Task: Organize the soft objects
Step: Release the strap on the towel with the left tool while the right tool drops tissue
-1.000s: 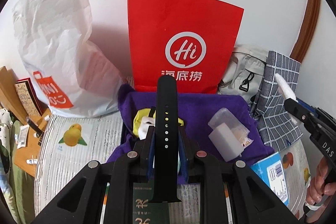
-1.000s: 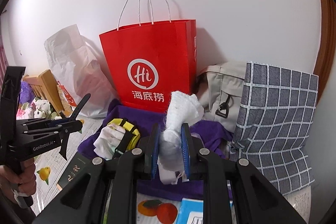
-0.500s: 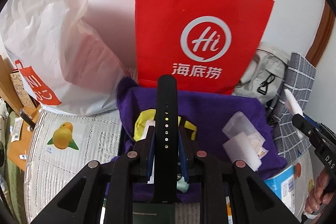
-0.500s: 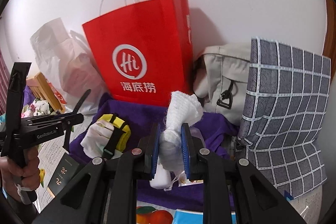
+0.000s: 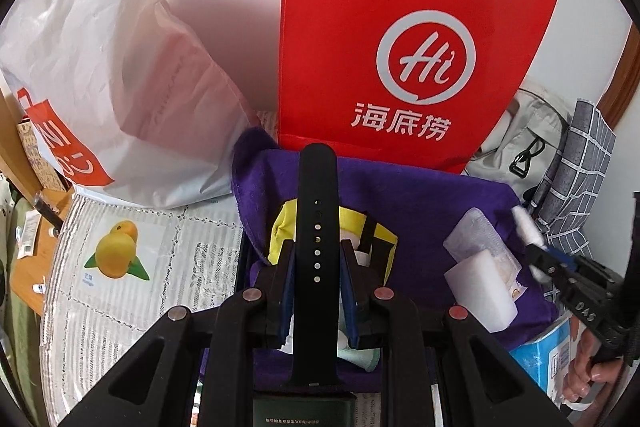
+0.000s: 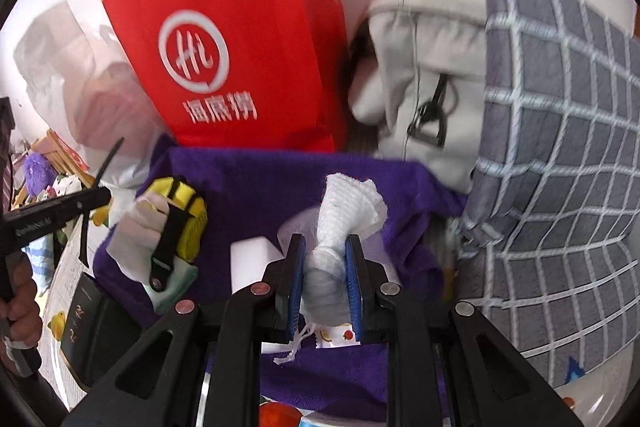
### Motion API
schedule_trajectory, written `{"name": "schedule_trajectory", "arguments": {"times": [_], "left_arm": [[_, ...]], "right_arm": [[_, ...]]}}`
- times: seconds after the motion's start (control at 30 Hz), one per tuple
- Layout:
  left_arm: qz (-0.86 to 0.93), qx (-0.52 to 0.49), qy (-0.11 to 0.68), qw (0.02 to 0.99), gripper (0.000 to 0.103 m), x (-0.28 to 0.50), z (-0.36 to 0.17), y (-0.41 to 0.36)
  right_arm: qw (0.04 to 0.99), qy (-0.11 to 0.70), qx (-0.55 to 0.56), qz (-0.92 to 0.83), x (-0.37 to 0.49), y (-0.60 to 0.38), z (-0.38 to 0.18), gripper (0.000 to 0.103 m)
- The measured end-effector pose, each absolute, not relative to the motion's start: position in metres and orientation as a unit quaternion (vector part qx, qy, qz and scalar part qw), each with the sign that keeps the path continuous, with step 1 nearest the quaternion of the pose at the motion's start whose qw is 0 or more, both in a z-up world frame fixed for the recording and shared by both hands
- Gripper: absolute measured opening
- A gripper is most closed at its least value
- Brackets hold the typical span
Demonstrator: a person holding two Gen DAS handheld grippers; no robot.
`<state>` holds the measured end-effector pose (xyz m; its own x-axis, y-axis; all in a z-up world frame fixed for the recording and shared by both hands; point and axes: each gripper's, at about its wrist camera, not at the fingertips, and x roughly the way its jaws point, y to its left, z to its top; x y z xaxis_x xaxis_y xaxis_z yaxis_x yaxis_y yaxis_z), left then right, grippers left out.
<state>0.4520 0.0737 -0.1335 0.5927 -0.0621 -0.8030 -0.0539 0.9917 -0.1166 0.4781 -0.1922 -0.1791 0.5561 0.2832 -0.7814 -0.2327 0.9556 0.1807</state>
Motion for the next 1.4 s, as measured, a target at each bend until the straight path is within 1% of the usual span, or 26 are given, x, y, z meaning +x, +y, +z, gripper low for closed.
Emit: {"name": "schedule_trajectory", "arguments": {"times": [0.23,0.3,0.4,0.5,0.57,0.6,0.63,0.7,0.93,1.13,1.23,1.37,1.4], "left_arm": [[-0.004,-0.059,0.462,0.885,0.02,0.456,-0.143,0.073],[-0.006,-0.061,0.465,0.883,0.02,0.457,-0.145,0.074],[-0.005,-0.061,0.469,0.881,0.02,0.458,-0.148,0.073],[-0.008,-0.063,0.474,0.878,0.02,0.46,-0.151,0.072],[-0.015,-0.068,0.48,0.875,0.02,0.461,-0.154,0.071],[-0.016,-0.069,0.481,0.874,0.02,0.462,-0.155,0.071],[-0.015,-0.069,0.483,0.873,0.02,0.462,-0.156,0.07],[-0.014,-0.068,0.485,0.871,0.02,0.462,-0.158,0.069],[-0.013,-0.071,0.49,0.869,0.02,0.465,-0.164,0.068],[-0.007,-0.055,0.497,0.866,0.02,0.47,-0.172,0.062],[-0.003,-0.046,0.506,0.862,0.02,0.472,-0.179,0.06],[0.0,-0.042,0.512,0.858,0.02,0.474,-0.183,0.058],[0.001,-0.041,0.514,0.857,0.023,0.474,-0.184,0.058]], "right_arm": [[0.856,0.496,0.038,0.142,0.488,-0.194,-0.208,0.02],[0.85,0.505,0.042,0.143,0.489,-0.197,-0.212,0.02],[0.846,0.513,0.036,0.144,0.489,-0.197,-0.214,0.023],[0.845,0.514,0.026,0.141,0.488,-0.195,-0.215,0.023],[0.844,0.516,0.024,0.144,0.488,-0.191,-0.215,0.025],[0.843,0.517,0.023,0.146,0.488,-0.19,-0.214,0.03],[0.844,0.516,0.022,0.147,0.487,-0.188,-0.212,0.035],[0.85,0.505,0.017,0.148,0.485,-0.186,-0.205,0.039],[0.867,0.476,0.008,0.145,0.475,-0.189,-0.183,0.04],[0.877,0.457,0.002,0.148,0.468,-0.187,-0.166,0.041],[0.881,0.448,-0.001,0.152,0.463,-0.185,-0.158,0.047],[0.885,0.438,-0.006,0.156,0.457,-0.183,-0.151,0.047],[0.886,0.437,-0.008,0.157,0.456,-0.181,-0.15,0.047]]}}
